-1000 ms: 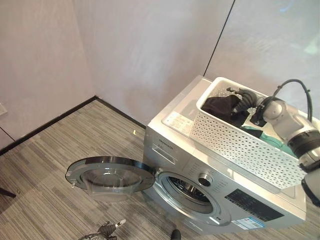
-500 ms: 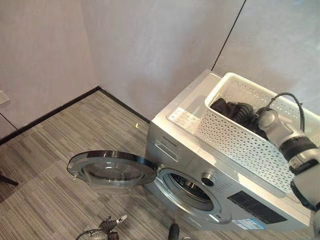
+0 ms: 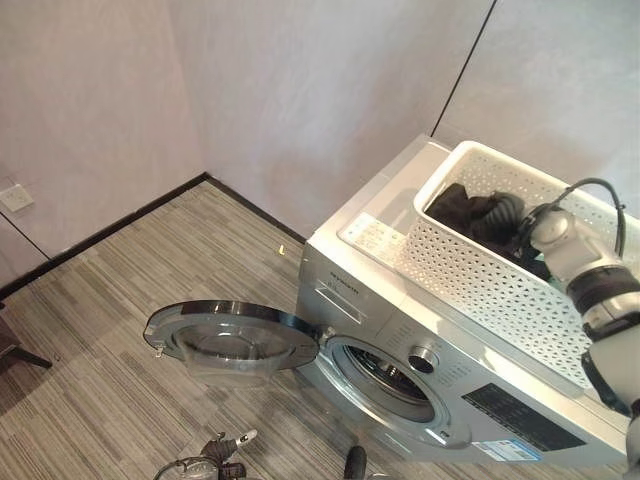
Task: Grab the laundry basket,head to the washer,open it,put in the laundry and shut it.
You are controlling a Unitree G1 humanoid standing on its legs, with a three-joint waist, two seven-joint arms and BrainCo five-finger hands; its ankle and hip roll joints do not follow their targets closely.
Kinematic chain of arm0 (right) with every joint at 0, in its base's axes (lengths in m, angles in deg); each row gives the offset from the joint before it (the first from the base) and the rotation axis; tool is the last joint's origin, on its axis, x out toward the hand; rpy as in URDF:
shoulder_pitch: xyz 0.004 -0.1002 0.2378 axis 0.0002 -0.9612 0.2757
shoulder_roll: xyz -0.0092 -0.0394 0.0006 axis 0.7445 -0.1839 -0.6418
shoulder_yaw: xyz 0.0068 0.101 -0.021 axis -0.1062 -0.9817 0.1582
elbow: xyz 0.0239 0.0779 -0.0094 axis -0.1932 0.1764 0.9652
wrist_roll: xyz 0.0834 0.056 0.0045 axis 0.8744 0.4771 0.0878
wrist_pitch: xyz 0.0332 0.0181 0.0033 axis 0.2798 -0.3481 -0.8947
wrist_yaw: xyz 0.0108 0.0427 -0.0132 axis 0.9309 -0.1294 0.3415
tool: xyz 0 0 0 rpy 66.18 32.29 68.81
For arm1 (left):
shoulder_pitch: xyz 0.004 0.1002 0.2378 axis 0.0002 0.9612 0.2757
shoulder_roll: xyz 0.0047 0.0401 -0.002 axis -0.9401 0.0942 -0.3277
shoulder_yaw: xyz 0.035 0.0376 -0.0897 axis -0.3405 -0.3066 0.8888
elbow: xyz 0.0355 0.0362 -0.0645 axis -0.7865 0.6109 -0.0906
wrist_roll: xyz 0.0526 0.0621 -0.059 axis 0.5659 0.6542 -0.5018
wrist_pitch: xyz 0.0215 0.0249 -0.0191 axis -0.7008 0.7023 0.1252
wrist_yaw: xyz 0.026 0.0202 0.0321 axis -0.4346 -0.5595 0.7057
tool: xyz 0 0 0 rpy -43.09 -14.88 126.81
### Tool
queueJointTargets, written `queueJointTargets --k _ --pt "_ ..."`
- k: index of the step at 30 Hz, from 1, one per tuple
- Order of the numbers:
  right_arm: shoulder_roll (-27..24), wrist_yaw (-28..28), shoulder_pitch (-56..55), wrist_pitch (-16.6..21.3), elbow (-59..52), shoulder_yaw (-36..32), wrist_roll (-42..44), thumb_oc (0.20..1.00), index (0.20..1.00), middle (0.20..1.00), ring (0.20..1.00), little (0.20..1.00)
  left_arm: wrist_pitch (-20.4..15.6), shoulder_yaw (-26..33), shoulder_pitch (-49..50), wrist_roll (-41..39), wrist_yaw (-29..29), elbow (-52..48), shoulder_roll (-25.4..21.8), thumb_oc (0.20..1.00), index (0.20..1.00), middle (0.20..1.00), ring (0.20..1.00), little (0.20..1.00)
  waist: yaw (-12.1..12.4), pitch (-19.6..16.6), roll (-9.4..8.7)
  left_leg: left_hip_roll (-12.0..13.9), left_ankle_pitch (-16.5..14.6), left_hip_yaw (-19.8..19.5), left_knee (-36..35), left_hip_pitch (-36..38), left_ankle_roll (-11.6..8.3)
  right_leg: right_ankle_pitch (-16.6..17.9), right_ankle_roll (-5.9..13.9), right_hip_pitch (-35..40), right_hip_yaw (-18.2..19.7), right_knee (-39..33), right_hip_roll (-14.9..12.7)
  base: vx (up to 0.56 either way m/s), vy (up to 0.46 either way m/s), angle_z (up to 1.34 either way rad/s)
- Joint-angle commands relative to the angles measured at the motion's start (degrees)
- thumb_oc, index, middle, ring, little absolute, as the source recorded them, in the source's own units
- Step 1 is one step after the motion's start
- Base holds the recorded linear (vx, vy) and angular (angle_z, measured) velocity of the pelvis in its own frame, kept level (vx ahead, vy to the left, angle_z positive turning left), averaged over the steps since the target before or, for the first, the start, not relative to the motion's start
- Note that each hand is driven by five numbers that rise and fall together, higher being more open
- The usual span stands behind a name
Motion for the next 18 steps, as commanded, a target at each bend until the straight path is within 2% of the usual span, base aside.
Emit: queueJointTargets --k 1,3,7,18 --pt "-2.8 -6.9 9.9 2.7 4.1 -0.7 9.8 0.2 0.2 0.2 0.2 0.2 -1.0 -3.9 -1.2 1.1 0.1 5.0 -1.0 1.0 1.0 1.0 1.0 1.0 0.0 -1.5 -3.09 -0.6 -3.0 2.6 0.1 1.8 3.14 -4.9 2.06 -1.6 2.1 3.4 -4.0 0.0 0.0 0.0" --pt "-4.5 -9.3 13.2 3.8 3.2 -2.6 14.5 0.2 0.2 0.2 0.2 0.2 -1.3 -3.7 -1.1 1.3 0.3 5.6 -1.5 1.0 1.0 1.0 1.0 1.0 -0.2 -2.4 -2.86 -0.8 -3.3 2.7 0.1 2.3 3.21 -4.9 2.22 -1.2 2.1 3.5 -4.2 0.0 0.0 0.0" --pt "-6.8 -11.5 17.2 4.9 2.9 -3.4 18.3 0.2 0.2 0.2 0.2 0.2 -1.3 -3.4 -0.8 1.8 0.6 6.4 -2.0 1.0 1.0 1.0 1.0 1.0 -0.5 -3.6 -2.54 -1.0 -3.8 2.9 0.1 3.2 3.37 -5.1 2.36 -0.8 2.4 4.0 -4.4 0.0 0.0 0.0" --pt "-8.9 -12.8 21.0 5.6 3.4 -2.6 20.6 0.2 0.2 0.2 0.2 0.2 -1.3 -4.0 -0.7 2.9 0.7 7.4 -1.6 1.0 1.0 1.0 1.0 1.0 -1.6 -5.4 -1.78 -1.6 -4.3 2.9 0.3 4.4 3.78 -5.7 2.48 -0.4 2.9 5.5 -4.9 0.0 0.007 -0.04"
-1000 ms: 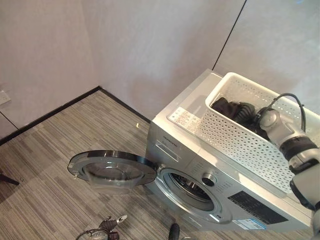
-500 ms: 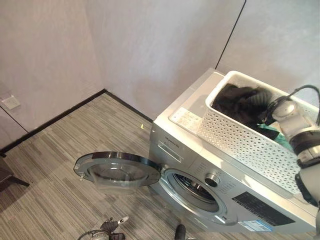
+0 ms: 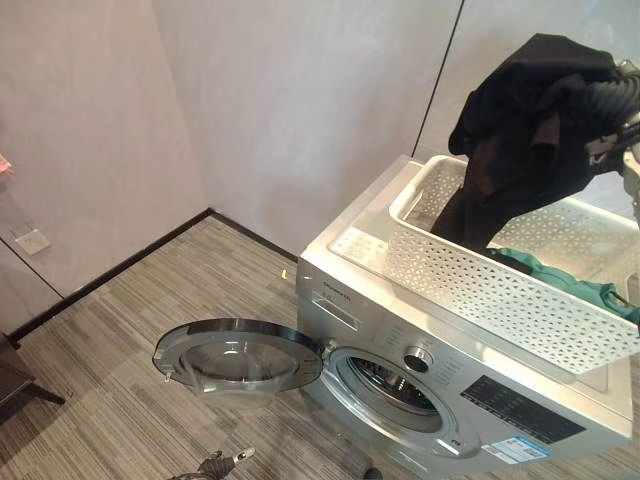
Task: Grab the laundry basket,head to the washer,open it,put in the laundry and shut it.
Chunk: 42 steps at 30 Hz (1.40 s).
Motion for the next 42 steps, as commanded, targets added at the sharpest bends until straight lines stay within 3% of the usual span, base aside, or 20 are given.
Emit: queueJointTargets --k 1,10,18,24,26,27,28,29,31,33,35,38,39,42 --pt "-0.9 -2.5 9.0 4.1 3.7 1.1 1.8 0.2 0.2 0.2 0.2 0.2 -1.3 -4.0 -2.2 2.0 0.4 5.2 -1.6 1.0 1.0 1.0 1.0 1.0 0.0 -1.6 -4.27 -1.0 -4.0 1.7 0.4 1.5 3.27 -5.6 2.28 -2.8 1.7 5.5 -4.1 0.0 0.0 0.0" --pt "-1.8 -5.2 7.7 5.7 -0.2 -2.0 2.9 0.2 0.2 0.2 0.2 0.2 -1.6 -4.9 -2.6 1.9 0.5 4.6 -0.8 1.0 1.0 1.0 1.0 1.0 -0.6 -1.8 -3.82 -1.5 -4.1 1.8 0.5 1.5 3.6 -5.1 2.48 -3.1 2.1 5.3 -4.3 0.0 0.0 0.0" --pt "-7.6 -9.9 4.2 8.3 -12.4 -7.8 1.2 0.2 0.2 0.2 0.2 0.2 -2.4 -5.1 -2.4 3.3 0.3 3.6 -0.6 1.0 1.0 1.0 1.0 1.0 -1.7 -1.9 -3.81 -3.1 -6.2 3.6 2.0 2.5 5.03 -3.5 3.53 -3.9 4.6 5.4 -5.3 -0.03 0.077 -0.08" --pt "-13.5 -11.9 1.6 10.0 -18.5 -11.9 1.2 0.2 0.2 0.2 0.2 0.2 -2.9 -4.8 -2.7 5.5 0.4 3.1 -1.1 1.0 1.0 1.0 1.0 1.0 -3.2 -1.8 -4.59 -5.8 -8.3 5.1 3.2 3.2 6.93 -0.5 4.91 -5.6 7.9 4.9 -6.8 -0.05 0.125 -0.32" --pt "-15.5 -12.3 -2.9 10.2 -21.9 -16.2 1.3 0.2 0.2 0.2 0.2 0.2 -3.0 -5.0 -3.1 6.2 0.4 3.0 -1.0 1.0 1.0 1.0 1.0 1.0 -4.1 -1.7 -4.81 -6.9 -8.6 4.9 3.3 3.0 7.6 0.4 5.37 -6.0 8.7 4.5 -7.5 -0.1 0.191 -0.21" --pt "-17.2 -13.5 -11.1 11.2 -29.1 -24.2 0.6 0.2 0.2 0.2 0.2 0.2 -3.0 -5.0 -3.4 8.0 0.7 2.9 -0.5 1.0 1.0 1.0 1.0 1.0 -5.8 -1.3 -4.62 -8.5 -8.9 4.9 3.2 2.8 8.56 2.3 5.88 -6.8 10.4 3.9 -8.3 -0.08 0.146 -0.2" --pt "-17.2 -13.6 -12.5 11.1 -29.6 -25.5 0.4 0.2 0.2 0.2 0.2 0.2 -3.0 -5.2 -3.4 8.1 0.7 2.9 -0.7 1.0 1.0 1.0 1.0 1.0 -5.7 -1.3 -4.9 -8.5 -8.9 4.8 3.3 2.7 8.61 2.4 5.92 -6.8 10.4 3.8 -8.4 -0.14 0.227 -0.14" --pt "-17.4 -14.9 -18.1 12.1 -34.4 -31.4 0.0 0.2 0.2 0.2 0.2 0.2 -2.9 -4.9 -3.7 9.1 1.0 3.1 -0.4 1.0 1.0 1.0 1.0 1.0 -6.9 -1.0 -4.85 -9.5 -9.1 5.2 3.0 2.7 9.06 3.9 6.25 -7.6 11.6 3.0 -8.8 -0.09 0.123 -0.12" --pt "-16.2 -16.2 -23.6 13.2 -39.7 -36.2 -1.0 0.2 0.2 0.2 0.2 0.2 -2.9 -5.1 -4.3 9.7 1.5 3.2 -0.3 1.0 1.0 1.0 1.0 1.0 -8.0 -0.3 -5.02 -10.3 -9.2 5.8 3.1 2.5 9.5 7.6 6.94 -9.0 13.0 2.6 -9.3 -0.12 0.116 -0.14" --pt "-15.6 -15.3 -29.9 12.7 -43.9 -41.5 -2.1 0.2 0.2 0.2 0.2 0.2 -2.7 -4.9 -4.5 10.1 1.4 2.8 -0.8 1.0 1.0 1.0 1.0 1.0 -7.9 0.2 -5.29 -10.5 -9.1 6.4 3.2 2.2 9.92 7.4 6.81 -9.4 13.1 1.8 -8.9 -0.12 0.076 -0.31" --pt "-11.8 -15.6 -38.8 14.0 -48.7 -48.1 -2.3 0.2 0.2 0.2 0.2 0.2 -2.5 -3.9 -4.3 10.4 1.7 2.8 -1.1 1.0 1.0 1.0 1.0 1.0 -8.1 0.9 -4.37 -10.4 -8.8 8.0 3.0 2.0 10.43 4.4 6.11 -9.8 11.5 3.2 -8.3 -0.12 0.069 -0.3" --pt "-9.0 -15.3 -41.2 13.2 -51.6 -48.3 -3.9 0.2 0.2 0.2 0.2 0.2 -2.2 -2.7 -4.0 9.7 1.8 2.9 -1.8 1.0 1.0 1.0 1.0 1.0 -7.5 1.6 -3.82 -9.6 -8.5 9.3 3.4 1.8 10.58 2.2 5.35 -9.7 9.9 6.3 -7.8 -0.09 -0.001 -0.34" --pt "-6.0 -14.0 -41.9 12.8 -53.9 -46.6 -5.0 0.2 0.2 0.2 0.2 0.2 -2.1 -1.7 -3.5 9.5 1.9 2.7 -2.2 1.0 1.0 1.0 1.0 1.0 -6.7 1.9 -3.02 -9.0 -8.3 10.8 3.6 1.3 10.8 0.2 4.83 -9.2 7.5 9.2 -7.9 -0.13 -0.013 -0.68" --pt "-3.4 -13.6 -41.6 13.1 -54.6 -44.7 -5.0 0.2 0.2 0.2 0.2 0.2 -2.0 -0.9 -3.0 9.1 1.9 2.9 -2.4 1.0 1.0 1.0 1.0 1.0 -5.8 1.7 -2.72 -8.7 -8.0 11.9 3.7 0.9 10.87 -0.7 4.49 -8.6 5.5 11.2 -8.5 -0.07 -0.024 -0.79"
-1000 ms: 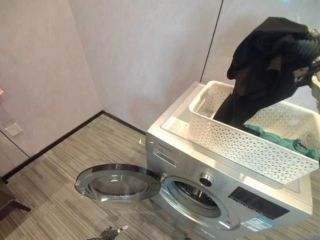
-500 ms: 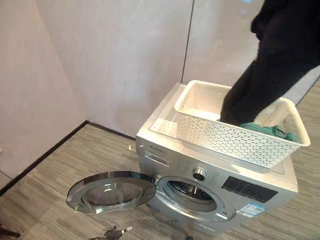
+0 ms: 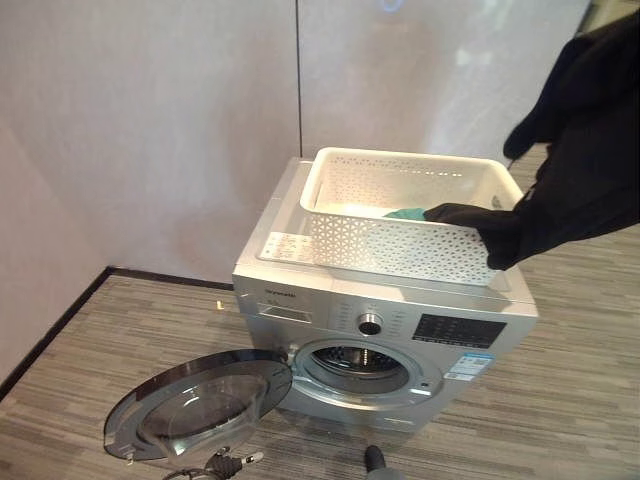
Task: Grab the laundry basket,head to the washer,open it,put in the laundry and shut it.
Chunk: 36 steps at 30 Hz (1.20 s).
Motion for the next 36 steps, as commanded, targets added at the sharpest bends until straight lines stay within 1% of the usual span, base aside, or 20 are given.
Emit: queueJointTargets --k 1,4,5,6,7,10,15,19,22,23,24,25,27,28,29,30,31,32,35,36 --pt "0.7 0.7 7.3 2.0 -1.5 2.0 -0.5 0.2 0.2 0.2 0.2 0.2 -0.6 -0.2 -1.9 0.1 1.1 3.2 -2.3 1.0 1.0 1.0 1.0 1.0 4.4 -0.8 0.93 0.3 -4.2 -3.2 2.6 -3.3 3.93 -13.6 0.29 0.4 -6.5 12.1 -4.7 -0.08 -0.042 -0.16" --pt "3.4 1.8 7.2 1.8 -2.7 4.0 -0.4 0.2 0.2 0.2 0.2 0.2 -0.5 0.7 -1.8 -0.4 1.4 3.0 -2.6 1.0 1.0 1.0 1.0 1.0 5.3 -0.8 1.16 0.7 -3.8 -2.0 2.7 -3.9 4.06 -14.8 -0.1 0.6 -8.4 15.0 -5.3 -0.03 -0.069 -0.34" --pt "9.1 4.1 4.8 1.4 -6.0 6.9 -1.1 0.2 0.2 0.2 0.2 0.2 -0.6 2.1 -1.3 -1.4 1.8 1.9 -3.3 1.0 1.0 1.0 1.0 1.0 7.5 -1.6 0.36 1.0 -4.4 -0.7 3.2 -4.6 3.41 -19.1 -0.14 5.7 -12.3 14.0 -4.6 0.02 -0.148 -0.54" --pt "9.2 4.1 4.8 1.3 -6.1 7.0 -1.2 0.2 0.2 0.2 0.2 0.2 -0.6 2.1 -1.2 -1.4 1.8 1.9 -3.3 1.0 1.0 1.0 1.0 1.0 7.4 -1.5 0.32 1.0 -4.5 -0.7 3.2 -4.4 3.4 -19.0 -0.08 6.1 -12.4 13.7 -4.5 0.03 -0.207 -0.64" --pt "10.2 4.6 5.4 1.5 -6.5 8.4 -0.8 0.2 0.2 0.2 0.2 0.2 -0.6 2.7 -0.8 -1.5 2.0 1.8 -3.5 1.0 1.0 1.0 1.0 1.0 8.4 -2.1 -0.05 1.0 -4.2 0.3 3.3 -4.8 3.05 -18.7 0.51 8.2 -14.5 10.6 -4.6 0.0 -0.123 -0.79" --pt "13.7 6.8 3.6 1.1 -8.0 11.5 -0.1 0.2 0.2 0.2 0.2 0.2 -0.8 4.2 -0.3 -1.8 2.0 2.1 -3.6 1.0 1.0 1.0 1.0 1.0 9.5 -3.6 0.06 1.8 -3.5 1.5 2.3 -4.9 1.96 -17.9 0.72 9.1 -15.1 6.4 -3.7 0.04 -0.155 -0.42" --pt "16.3 10.9 -2.0 0.6 -12.0 15.1 1.6 0.2 0.2 0.2 0.2 0.2 -1.2 4.4 -1.2 -1.9 2.0 1.5 -2.9 1.0 1.0 1.0 1.0 1.0 9.1 -3.8 0.97 2.9 -1.6 0.9 1.2 -5.4 0.53 -17.9 0.26 9.7 -16.5 4.8 -2.9 0.0 -0.075 -0.14" --pt "16.8 12.8 -5.3 0.2 -13.3 15.9 2.4 0.2 0.2 0.2 0.2 0.2 -2.0 2.7 -1.8 -2.0 1.2 -1.4 -2.7 1.0 1.0 1.0 1.0 1.0 8.3 -3.8 1.67 2.9 -0.9 0.6 0.4 -5.5 0.3 -17.7 0.21 9.6 -16.7 4.7 -2.8 -0.01 -0.014 0.16" --pt "16.2 14.6 -7.2 0.5 -14.5 16.6 3.5 0.2 0.2 0.2 0.2 0.2 -2.9 1.2 -1.4 -2.7 0.1 -5.7 -3.1 1.0 1.0 1.0 1.0 1.0 8.1 -3.6 2.06 2.8 -0.7 0.6 0.0 -5.5 0.25 -17.6 0.23 9.4 -16.7 4.6 -2.8 -0.02 0.009 0.05" --pt "14.6 17.7 -11.0 0.7 -16.8 16.3 5.5 0.2 0.2 0.2 0.2 0.2 -4.0 -1.2 0.0 -2.6 -1.7 -13.0 -4.2 1.0 1.0 1.0 1.0 1.0 7.7 -3.2 2.46 2.9 -0.5 0.6 -0.1 -5.6 0.22 -17.7 0.31 9.2 -16.9 4.8 -2.9 -0.03 0.007 0.04" --pt "14.6 17.8 -11.3 0.7 -16.9 16.1 5.5 0.2 0.2 0.2 0.2 0.2 -3.9 -1.3 0.2 -2.6 -1.7 -13.2 -4.3 1.0 1.0 1.0 1.0 1.0 7.8 -3.3 2.46 2.9 -0.5 0.5 -0.2 -5.5 0.21 -17.8 0.31 9.2 -17.0 4.8 -2.8 -0.04 0.001 0.07" --pt "12.4 21.5 -16.9 0.3 -18.9 15.5 9.7 0.2 0.2 0.2 0.2 0.2 -4.5 -3.7 2.3 -1.8 -3.4 -21.2 -6.3 1.0 1.0 1.0 1.0 1.0 7.4 -3.0 2.67 3.0 -0.2 0.6 -0.4 -5.7 0.13 -17.7 0.42 9.1 -17.1 4.7 -2.8 -0.02 -0.002 0.07" --pt "12.4 21.6 -17.4 0.3 -19.0 15.2 9.8 0.2 0.2 0.2 0.2 0.2 -4.3 -3.9 2.5 -1.8 -3.4 -21.5 -6.4 1.0 1.0 1.0 1.0 1.0 7.6 -3.2 2.67 3.0 -0.3 0.6 -0.4 -5.7 0.12 -17.7 0.42 9.0 -17.1 4.7 -2.8 -0.02 0.0 0.13" --pt "7.9 27.1 -25.2 -0.9 -21.2 14.9 13.7 0.2 0.2 0.2 0.2 0.2 -5.4 -6.3 5.2 -1.4 -6.6 -30.1 -9.6 1.0 1.0 1.0 1.0 1.0 7.0 -2.7 2.79 3.2 0.0 0.7 -0.5 -5.9 -0.05 -17.3 0.64 8.8 -17.1 4.6 -2.9 -0.03 0.001 0.14" --pt "6.0 29.2 -28.8 -1.6 -22.2 13.9 15.4 0.2 0.2 0.2 0.2 0.2 -5.2 -7.1 6.7 -1.5 -7.9 -33.6 -11.0 1.0 1.0 1.0 1.0 1.0 7.0 -2.9 2.88 3.2 0.0 0.7 -0.6 -6.1 -0.11 -17.3 0.69 8.7 -17.1 4.5 -2.8 -0.04 0.002 0.19" --pt "3.2 34.2 -34.6 -2.8 -22.8 14.2 20.4 0.2 0.2 0.2 0.2 0.2 -5.7 -8.2 8.8 -2.7 -10.8 -38.8 -14.2 1.0 1.0 1.0 1.0 1.0 6.7 -2.7 3.01 3.4 0.3 0.7 -0.6 -6.3 -0.28 -17.4 0.73 8.6 -17.0 4.4 -2.8 -0.01 0.001 0.08" --pt "3.2 34.3 -35.0 -2.8 -22.9 13.9 20.5 0.2 0.2 0.2 0.2 0.2 -5.6 -8.3 9.0 -2.7 -10.9 -39.1 -14.3 1.0 1.0 1.0 1.0 1.0 6.8 -2.8 3.03 3.4 0.3 0.7 -0.6 -6.3 -0.28 -17.4 0.73 8.6 -17.1 4.4 -2.8 -0.01 0.004 0.06" --pt "2.0 37.9 -39.2 -4.6 -21.9 15.9 23.6 0.2 0.2 0.2 0.2 0.2 -5.6 -9.4 10.2 -3.8 -13.4 -41.8 -16.2 1.0 1.0 1.0 1.0 1.0 6.7 -2.6 3.3 3.6 0.5 0.6 -0.7 -6.5 -0.53 -17.4 0.76 8.4 -17.1 4.4 -2.8 0.0 0.0 0.0" --pt "1.5 42.3 -42.8 -7.3 -17.1 19.5 26.6 0.2 0.2 0.2 0.2 0.2 -5.4 -11.0 11.1 -4.2 -15.3 -40.6 -16.6 1.0 1.0 1.0 1.0 1.0 6.5 -2.7 3.47 3.6 0.7 0.6 -0.8 -6.6 -0.87 -17.2 0.85 8.4 -16.9 3.8 -2.8 0.0 0.003 -0.03" --pt "1.5 42.4 -42.5 -7.2 -16.8 19.7 26.6 0.2 0.2 0.2 0.2 0.2 -5.4 -10.9 11.1 -4.3 -15.3 -40.5 -16.6 1.0 1.0 1.0 1.0 1.0 6.4 -2.7 3.46 3.6 0.7 0.7 -0.8 -6.6 -0.88 -17.2 0.85 8.4 -16.8 3.8 -2.8 0.01 0.01 -0.04"
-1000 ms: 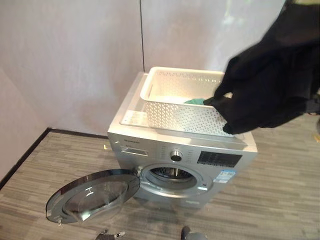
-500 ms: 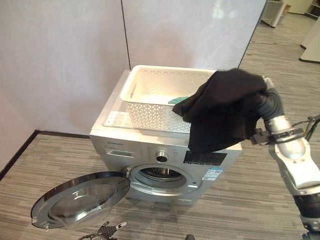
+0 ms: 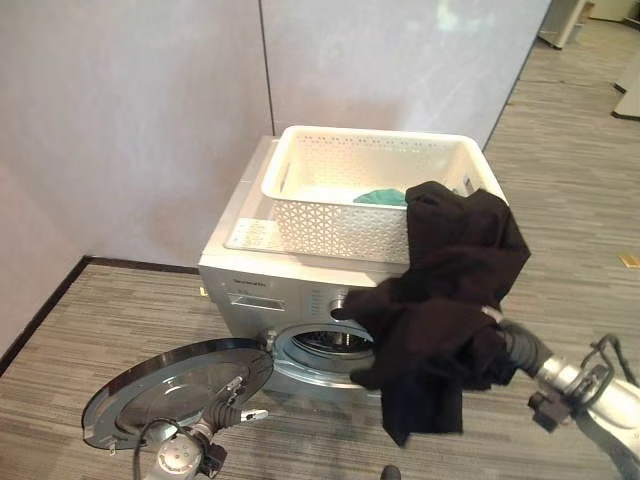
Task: Grab the laundry basket,head to the washer,open it,put in the laundry and shut it.
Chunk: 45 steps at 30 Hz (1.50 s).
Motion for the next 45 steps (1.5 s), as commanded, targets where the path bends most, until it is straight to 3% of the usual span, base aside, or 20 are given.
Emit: queueJointTargets --k 1,2,4,5,7,11,18,22,31,37,45 --pt "1.0 7.1 1.4 -1.5 6.6 4.3 7.0 0.2 0.2 0.2 0.2 0.2 -1.5 -1.2 -2.2 -1.2 -3.0 5.9 0.3 1.0 1.0 1.0 1.0 1.0 0.8 -1.2 -0.81 -1.7 -2.5 0.8 0.4 -2.9 3.09 -4.4 3.05 1.6 2.6 3.1 -2.3 0.01 0.005 -0.04" --pt "1.1 7.4 1.7 -1.3 7.1 4.5 6.9 0.2 0.2 0.2 0.2 0.2 -1.7 -1.2 -2.3 -1.2 -3.0 6.2 0.4 1.0 1.0 1.0 1.0 1.0 0.8 -1.3 -0.84 -1.7 -2.6 0.9 0.4 -2.9 3.08 -4.4 3.05 1.6 2.6 3.0 -2.3 0.0 0.013 -0.04" --pt "7.0 8.4 2.0 -2.6 20.0 9.2 4.4 0.2 0.2 0.2 0.2 0.2 -1.5 -1.8 -2.5 -0.4 -3.2 10.0 2.9 1.0 1.0 1.0 1.0 1.0 0.8 -1.1 -0.63 -1.7 -2.5 1.0 0.4 -3.1 3.0 -4.2 3.11 1.3 2.8 2.5 -2.3 0.0 0.003 -0.02" --pt "7.1 8.5 2.3 -2.5 20.3 9.5 4.3 0.2 0.2 0.2 0.2 0.2 -1.6 -1.7 -2.5 -0.4 -3.1 10.1 2.8 1.0 1.0 1.0 1.0 1.0 0.8 -1.1 -0.71 -1.7 -2.5 1.0 0.4 -3.1 3.0 -4.2 3.11 1.3 2.9 2.5 -2.3 0.01 -0.009 -0.03" --pt "12.6 8.4 1.0 -2.8 32.2 10.2 0.5 0.2 0.2 0.2 0.2 0.2 -1.5 -1.4 -2.2 -0.1 -2.9 12.0 3.9 1.0 1.0 1.0 1.0 1.0 1.0 -1.1 -0.77 -1.7 -2.2 0.7 0.3 -3.5 2.79 -4.0 3.11 1.6 2.5 1.9 -2.3 0.0 0.0 0.0" --pt "17.1 6.8 2.1 -2.0 39.9 10.9 -4.7 0.2 0.2 0.2 0.2 0.2 -1.2 -0.7 -2.6 0.8 -1.8 14.3 4.7 1.0 1.0 1.0 1.0 1.0 1.6 -1.0 -0.89 -1.8 -1.9 -0.2 0.3 -4.1 2.57 -4.2 3.02 1.9 1.7 1.4 -2.2 0.0 -0.014 0.03" --pt "20.9 5.3 6.6 -1.4 38.4 12.9 -1.1 0.2 0.2 0.2 0.2 0.2 -1.9 -0.5 -3.6 3.3 -0.1 13.3 4.5 1.0 1.0 1.0 1.0 1.0 3.0 -0.5 -0.62 -2.1 -1.7 -1.2 0.4 -4.6 2.44 -4.6 2.78 2.8 0.2 0.8 -2.3 0.0 -0.014 0.05" --pt "26.4 2.9 9.2 -0.3 35.9 13.3 3.5 0.2 0.2 0.2 0.2 0.2 -3.4 -1.9 -3.9 7.4 0.5 2.7 1.2 1.0 1.0 1.0 1.0 1.0 4.4 0.0 -0.45 -2.2 -1.7 -2.1 0.4 -5.0 2.4 -5.0 2.67 3.4 -1.2 0.7 -2.5 0.01 -0.01 0.16" --pt "29.7 0.5 12.7 1.9 33.8 15.1 7.1 0.2 0.2 0.2 0.2 0.2 -6.3 -4.6 -4.9 9.1 0.0 -7.2 -2.0 1.0 1.0 1.0 1.0 1.0 6.2 1.6 -0.87 -2.5 -1.5 -3.4 0.5 -6.1 2.31 -5.3 2.66 3.7 -2.9 0.7 -2.8 0.0 -0.002 0.18" --pt "30.8 -2.4 20.2 3.1 35.2 19.6 6.6 0.2 0.2 0.2 0.2 0.2 -5.7 -10.5 -12.5 8.5 0.4 -6.9 1.3 1.0 1.0 1.0 1.0 1.0 7.1 3.6 -1.19 -2.4 -0.7 -4.2 0.6 -8.0 2.18 -5.4 2.32 2.9 -3.9 0.5 -2.9 -0.04 -0.011 0.17" --pt "33.4 -6.4 30.2 6.1 33.9 20.0 11.3 0.2 0.2 0.2 0.2 0.2 -6.0 -17.5 -23.7 4.6 0.9 -9.4 3.7 1.0 1.0 1.0 1.0 1.0 7.4 7.4 -0.93 -2.1 0.4 -4.6 0.9 -10.7 2.19 -5.2 1.99 0.0 -3.5 1.5 -2.9 -0.06 -0.006 0.08"
